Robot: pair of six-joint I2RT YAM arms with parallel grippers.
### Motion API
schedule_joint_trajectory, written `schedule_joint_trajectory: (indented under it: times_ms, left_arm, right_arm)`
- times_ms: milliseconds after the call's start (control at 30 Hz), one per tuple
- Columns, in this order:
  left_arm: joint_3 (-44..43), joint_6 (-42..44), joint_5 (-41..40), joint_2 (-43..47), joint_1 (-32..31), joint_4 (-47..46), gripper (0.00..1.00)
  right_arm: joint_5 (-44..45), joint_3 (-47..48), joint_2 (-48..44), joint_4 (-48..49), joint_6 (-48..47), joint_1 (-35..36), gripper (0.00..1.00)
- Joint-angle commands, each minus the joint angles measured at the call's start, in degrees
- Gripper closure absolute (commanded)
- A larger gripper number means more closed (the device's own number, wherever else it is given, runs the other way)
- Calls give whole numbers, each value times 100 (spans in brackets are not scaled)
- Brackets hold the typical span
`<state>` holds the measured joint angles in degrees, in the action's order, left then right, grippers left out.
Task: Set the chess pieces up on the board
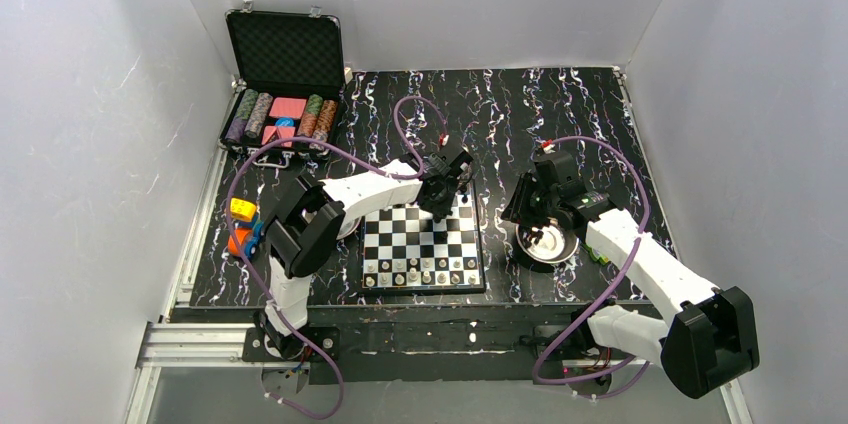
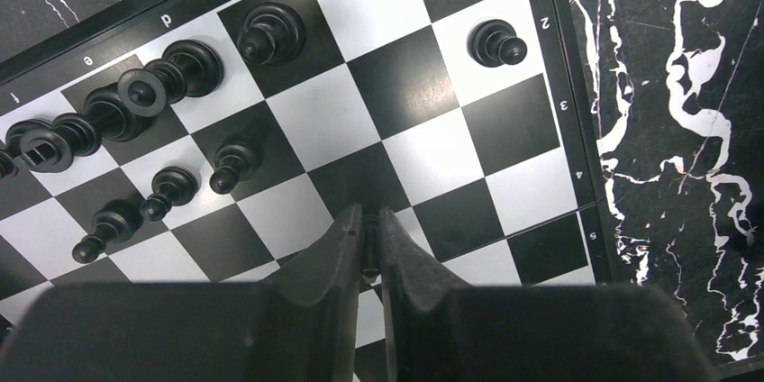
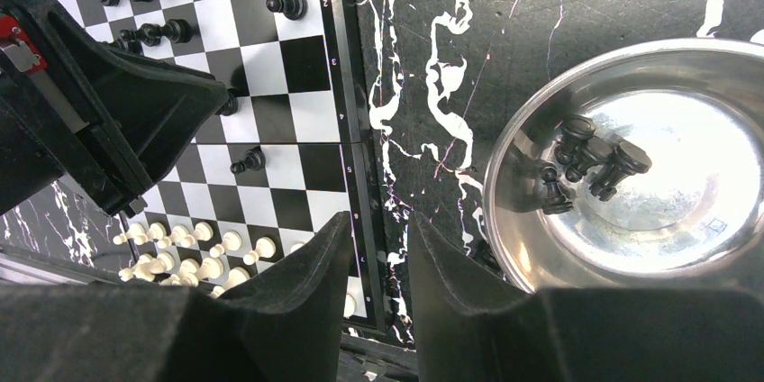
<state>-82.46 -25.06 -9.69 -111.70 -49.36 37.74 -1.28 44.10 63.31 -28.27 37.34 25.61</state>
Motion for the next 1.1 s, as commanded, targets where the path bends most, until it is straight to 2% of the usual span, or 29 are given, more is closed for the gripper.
schedule_joint_trajectory:
  times_ms: [0, 100, 233, 467, 667, 1067]
  left_arm:
    - [-185, 63, -165, 339, -21, 113, 93]
    - [-228, 63, -279, 617, 7, 279, 100]
    - [-151, 42, -286, 1230, 248, 444, 100]
    - [253, 93, 111, 2161, 1680, 564, 100]
    - [166, 308, 340, 1800, 2288, 469, 100]
    - [255, -10, 485, 936, 2361, -28, 100]
  right_arm:
    - [6, -24, -128, 67, 18, -21, 63]
    - [-21, -9, -107, 86, 18, -21, 63]
    - [-52, 15, -58, 102, 6, -21, 63]
    - [-98, -12, -52, 129, 10, -19, 63]
    - [-110, -7, -38, 142, -3, -21, 63]
    - [-52, -6, -64, 69, -32, -18, 63]
